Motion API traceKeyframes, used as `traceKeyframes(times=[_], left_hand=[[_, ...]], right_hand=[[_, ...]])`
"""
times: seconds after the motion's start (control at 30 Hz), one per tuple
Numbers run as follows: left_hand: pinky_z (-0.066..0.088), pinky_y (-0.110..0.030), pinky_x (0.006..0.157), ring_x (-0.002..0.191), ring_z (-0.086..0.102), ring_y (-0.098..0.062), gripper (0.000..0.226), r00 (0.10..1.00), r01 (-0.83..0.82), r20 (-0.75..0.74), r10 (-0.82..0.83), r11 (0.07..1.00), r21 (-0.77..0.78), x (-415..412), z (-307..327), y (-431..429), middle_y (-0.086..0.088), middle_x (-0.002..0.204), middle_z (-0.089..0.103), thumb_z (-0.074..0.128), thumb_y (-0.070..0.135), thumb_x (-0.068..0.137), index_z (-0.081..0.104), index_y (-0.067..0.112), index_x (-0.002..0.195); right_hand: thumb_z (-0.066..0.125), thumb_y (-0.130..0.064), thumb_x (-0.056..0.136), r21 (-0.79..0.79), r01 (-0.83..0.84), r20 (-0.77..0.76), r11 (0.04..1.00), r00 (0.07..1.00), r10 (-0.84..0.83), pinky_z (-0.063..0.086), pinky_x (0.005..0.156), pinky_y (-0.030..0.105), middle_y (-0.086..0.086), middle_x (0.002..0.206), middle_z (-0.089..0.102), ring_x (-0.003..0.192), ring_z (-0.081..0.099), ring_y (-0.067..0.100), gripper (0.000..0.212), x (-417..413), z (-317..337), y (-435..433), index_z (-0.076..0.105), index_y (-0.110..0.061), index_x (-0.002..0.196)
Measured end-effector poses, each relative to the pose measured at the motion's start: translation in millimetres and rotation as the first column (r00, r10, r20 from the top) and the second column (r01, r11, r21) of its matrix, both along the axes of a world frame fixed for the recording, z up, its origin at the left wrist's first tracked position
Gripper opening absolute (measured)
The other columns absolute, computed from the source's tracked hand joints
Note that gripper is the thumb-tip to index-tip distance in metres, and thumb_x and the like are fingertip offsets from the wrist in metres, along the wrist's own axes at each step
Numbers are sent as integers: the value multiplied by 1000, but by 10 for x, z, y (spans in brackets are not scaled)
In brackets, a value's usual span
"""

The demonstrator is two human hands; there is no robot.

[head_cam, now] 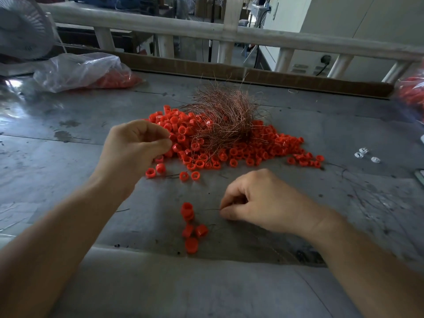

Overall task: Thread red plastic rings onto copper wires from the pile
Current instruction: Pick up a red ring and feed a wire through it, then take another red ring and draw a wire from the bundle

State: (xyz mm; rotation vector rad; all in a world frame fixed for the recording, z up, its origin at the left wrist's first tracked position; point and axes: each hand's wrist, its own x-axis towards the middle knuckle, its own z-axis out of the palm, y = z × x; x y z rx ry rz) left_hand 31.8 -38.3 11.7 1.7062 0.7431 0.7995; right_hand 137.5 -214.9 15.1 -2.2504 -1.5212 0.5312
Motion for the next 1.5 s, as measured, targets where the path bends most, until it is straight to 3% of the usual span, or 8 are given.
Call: traceKeyframes(times=[0.17, 0.53, 0.73, 0.83, 0.97, 1.17, 1.37, 1.5], left_hand=[[34, -18, 55, 62, 50, -5, 19, 927, 84, -366, 85, 902, 423, -13, -72, -29, 16, 68, 56, 73, 7, 70, 68, 25, 77], [30, -28, 57, 77, 45, -17, 19, 752, 217, -617, 230, 798, 562, -65, -49, 13, 3, 82, 58, 71, 40, 75, 55, 32, 69], [35, -25, 50, 62, 52, -11, 22, 901, 110, -401, 166, 806, 581, -55, -41, -5, 13, 64, 57, 70, 29, 77, 55, 32, 62], [41, -5, 52, 62, 61, -5, 19, 979, 130, -200, -50, 903, 410, -36, -9, -69, 10, 68, 65, 73, 17, 74, 62, 32, 69], [47, -9, 57, 61, 62, -1, 27, 946, 323, -102, -307, 901, 290, -18, -28, -178, 6, 74, 68, 73, 1, 72, 66, 26, 72], [52, -15, 63, 62, 63, -3, 30, 930, 365, -95, -354, 874, 319, -5, -63, -205, 11, 73, 68, 74, 2, 70, 65, 31, 71], [52, -15, 61, 63, 64, -5, 31, 925, 376, -76, -371, 875, 305, -4, -51, -205, 9, 75, 69, 74, 2, 68, 66, 32, 72], [50, -13, 60, 68, 67, -8, 44, 909, 413, -38, -415, 886, 211, -16, -55, -192, 7, 80, 71, 73, -5, 68, 67, 36, 80]], right_hand=[[70, -39, 76, -30, 17, -25, 999, 1000, -18, 36, 55, 6, -19, 67, 58, 64, 54, -6, 15, 10, 35, -28, 71, -26, 82], [66, -45, 77, 74, 79, 14, 994, 997, -80, 38, 57, 3, -17, 63, 59, 61, 53, -10, 22, 60, 57, -46, 71, -24, 78], [64, -42, 79, 141, 143, 60, 980, 986, -153, 41, 55, 6, -17, 66, 60, 62, 55, -8, 18, 113, 72, -54, 69, -25, 79], [64, -37, 81, 239, 198, 101, 951, 969, -227, 44, 65, 13, -15, 77, 60, 73, 55, -1, 17, 167, 55, -46, 70, -22, 87], [64, -30, 83, 301, 179, 126, 937, 966, -225, 37, 75, 7, -13, 107, 52, 86, 48, 0, 30, 207, -6, 5, 64, -20, 111], [59, -25, 88, 231, 136, 119, 963, 979, -167, 25, 78, -6, -10, 145, 27, 101, 36, -7, 51, 226, -140, 94, 42, -21, 136], [58, -22, 89, 269, 129, 151, 954, 973, -174, 11, 83, -11, -7, 145, 32, 120, 41, 4, 53, 232, -167, 115, 39, -14, 137], [66, -11, 82, 463, 101, 192, 881, 958, -211, 36, 81, 4, 2, 105, 65, 94, 59, 12, 20, 224, -67, 62, 69, -8, 101]])
